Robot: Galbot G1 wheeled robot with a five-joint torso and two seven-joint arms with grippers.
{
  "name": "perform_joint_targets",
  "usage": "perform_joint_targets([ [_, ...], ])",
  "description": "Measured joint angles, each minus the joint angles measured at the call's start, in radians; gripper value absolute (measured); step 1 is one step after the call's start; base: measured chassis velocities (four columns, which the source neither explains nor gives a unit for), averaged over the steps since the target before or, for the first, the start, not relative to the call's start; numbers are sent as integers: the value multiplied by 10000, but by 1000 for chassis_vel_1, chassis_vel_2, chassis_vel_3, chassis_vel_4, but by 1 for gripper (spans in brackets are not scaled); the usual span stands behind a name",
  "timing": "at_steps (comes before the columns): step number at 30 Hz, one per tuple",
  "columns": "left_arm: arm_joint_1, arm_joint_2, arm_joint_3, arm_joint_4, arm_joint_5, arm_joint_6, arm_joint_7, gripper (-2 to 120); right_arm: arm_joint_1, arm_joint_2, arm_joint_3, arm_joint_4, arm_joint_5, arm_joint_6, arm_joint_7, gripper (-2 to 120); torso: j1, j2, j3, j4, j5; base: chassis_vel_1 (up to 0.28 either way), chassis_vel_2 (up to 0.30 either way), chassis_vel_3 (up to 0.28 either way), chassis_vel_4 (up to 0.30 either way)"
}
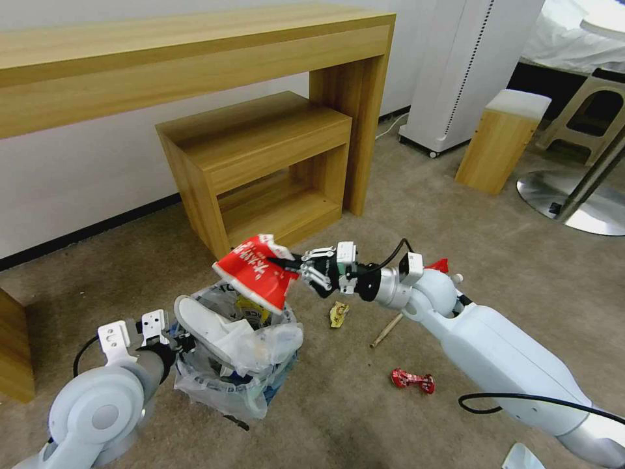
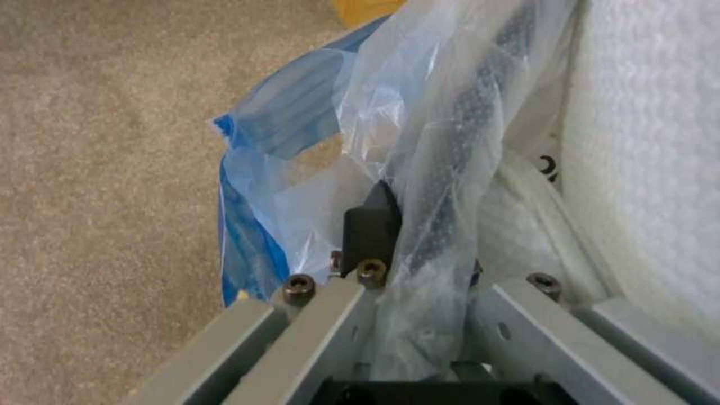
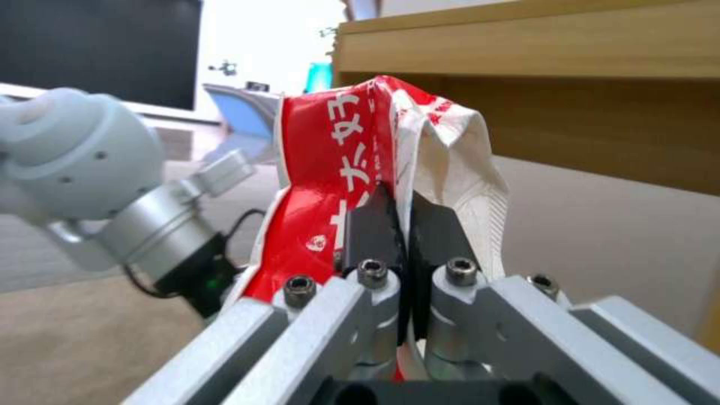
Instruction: Pick up the trash bin and place the garbage on the floor into it.
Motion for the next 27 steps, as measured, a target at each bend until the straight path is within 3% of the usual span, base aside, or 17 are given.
perform_joint_targets([
  [9, 29, -29, -67, -89, -3, 1, 138, 0, 113, -50, -449, 7, -203, -189, -555, 0, 0, 0, 0, 0, 0, 0, 0, 0, 0],
  [19, 244, 2, -283, -406, -68, 1, 215, 0, 481, 223, -696, -1154, -1446, -26, -1274, 0, 0, 1, 0, 0, 1, 0, 0, 0, 0],
  [27, 316, 41, -362, -550, -149, 6, 221, 0, 620, 400, -767, -1571, -1500, 55, -1248, 0, 0, 0, 0, 0, 1, 0, 0, 0, 0],
])
